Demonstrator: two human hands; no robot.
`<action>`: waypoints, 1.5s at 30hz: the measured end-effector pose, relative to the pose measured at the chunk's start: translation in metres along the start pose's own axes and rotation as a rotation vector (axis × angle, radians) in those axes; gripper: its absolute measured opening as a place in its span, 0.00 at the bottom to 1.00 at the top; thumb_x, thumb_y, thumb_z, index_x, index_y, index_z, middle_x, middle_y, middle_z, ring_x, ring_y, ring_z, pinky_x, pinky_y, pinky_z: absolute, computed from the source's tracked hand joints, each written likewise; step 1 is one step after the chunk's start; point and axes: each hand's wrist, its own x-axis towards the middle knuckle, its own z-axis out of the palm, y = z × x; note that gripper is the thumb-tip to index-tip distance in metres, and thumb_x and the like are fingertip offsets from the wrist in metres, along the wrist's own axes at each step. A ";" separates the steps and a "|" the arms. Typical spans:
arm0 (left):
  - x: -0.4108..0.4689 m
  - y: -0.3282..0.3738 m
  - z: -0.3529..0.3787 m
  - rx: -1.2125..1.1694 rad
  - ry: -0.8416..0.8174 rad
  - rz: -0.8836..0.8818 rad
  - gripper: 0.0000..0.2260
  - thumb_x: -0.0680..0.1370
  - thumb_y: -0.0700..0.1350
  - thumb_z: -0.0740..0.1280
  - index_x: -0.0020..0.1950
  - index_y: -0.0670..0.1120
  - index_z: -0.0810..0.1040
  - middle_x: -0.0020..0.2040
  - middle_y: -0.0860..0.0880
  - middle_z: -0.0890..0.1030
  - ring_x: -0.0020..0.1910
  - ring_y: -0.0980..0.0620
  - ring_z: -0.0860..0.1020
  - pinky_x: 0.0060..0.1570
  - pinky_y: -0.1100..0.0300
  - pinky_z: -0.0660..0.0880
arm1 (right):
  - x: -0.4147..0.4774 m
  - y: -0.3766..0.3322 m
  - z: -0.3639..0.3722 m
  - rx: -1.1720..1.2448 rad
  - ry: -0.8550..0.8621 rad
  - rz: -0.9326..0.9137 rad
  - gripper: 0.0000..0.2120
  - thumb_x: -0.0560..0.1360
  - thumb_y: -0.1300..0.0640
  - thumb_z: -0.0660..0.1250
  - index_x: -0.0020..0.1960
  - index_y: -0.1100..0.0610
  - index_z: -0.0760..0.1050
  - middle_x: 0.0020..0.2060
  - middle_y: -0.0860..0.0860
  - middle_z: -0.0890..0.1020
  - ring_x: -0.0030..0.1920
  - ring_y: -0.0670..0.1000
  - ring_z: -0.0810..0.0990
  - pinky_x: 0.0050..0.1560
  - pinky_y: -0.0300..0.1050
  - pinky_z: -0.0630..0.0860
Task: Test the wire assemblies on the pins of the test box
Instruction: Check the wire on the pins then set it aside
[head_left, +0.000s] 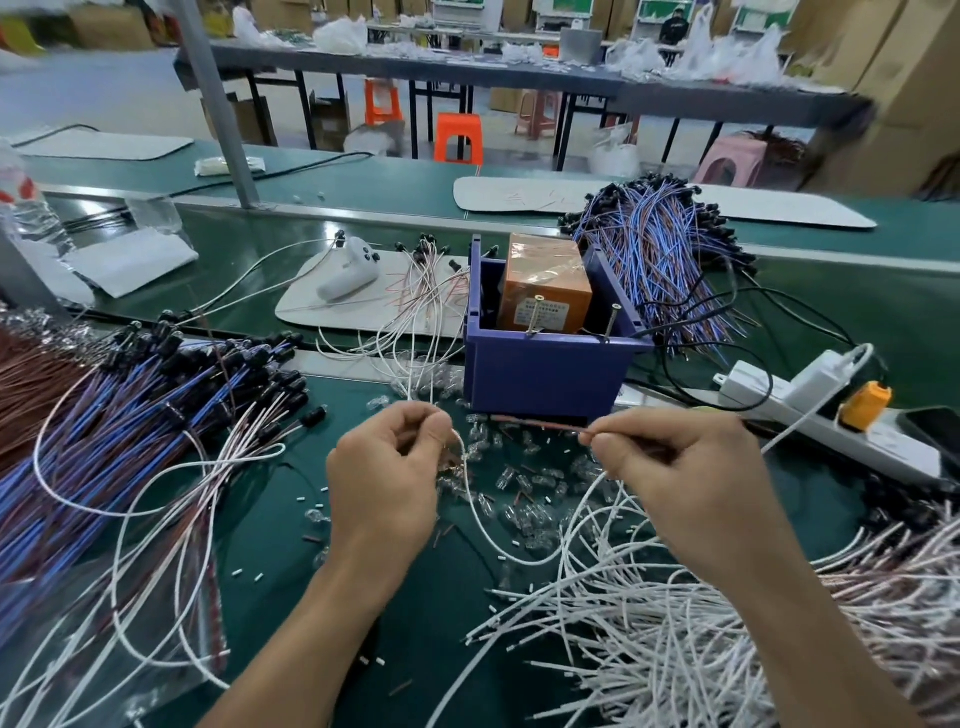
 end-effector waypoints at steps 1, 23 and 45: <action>0.001 0.002 0.000 -0.139 -0.004 -0.044 0.07 0.81 0.43 0.71 0.44 0.52 0.84 0.37 0.53 0.87 0.36 0.54 0.85 0.36 0.64 0.81 | -0.002 0.001 0.005 -0.203 0.017 -0.023 0.08 0.74 0.57 0.77 0.41 0.44 0.86 0.27 0.43 0.82 0.26 0.44 0.73 0.36 0.42 0.74; -0.020 0.032 0.004 -0.646 -0.270 -0.182 0.10 0.63 0.46 0.83 0.41 0.49 0.87 0.39 0.38 0.86 0.33 0.50 0.84 0.35 0.62 0.80 | -0.002 -0.002 0.049 0.263 -0.291 0.232 0.10 0.76 0.57 0.71 0.46 0.43 0.87 0.33 0.48 0.86 0.27 0.44 0.77 0.30 0.41 0.76; 0.019 0.042 -0.015 -0.043 -0.078 -0.131 0.08 0.74 0.44 0.78 0.38 0.57 0.88 0.33 0.53 0.86 0.29 0.60 0.81 0.32 0.64 0.76 | 0.049 -0.017 -0.038 0.155 0.044 0.087 0.09 0.80 0.57 0.71 0.45 0.48 0.88 0.30 0.49 0.84 0.29 0.44 0.76 0.33 0.44 0.74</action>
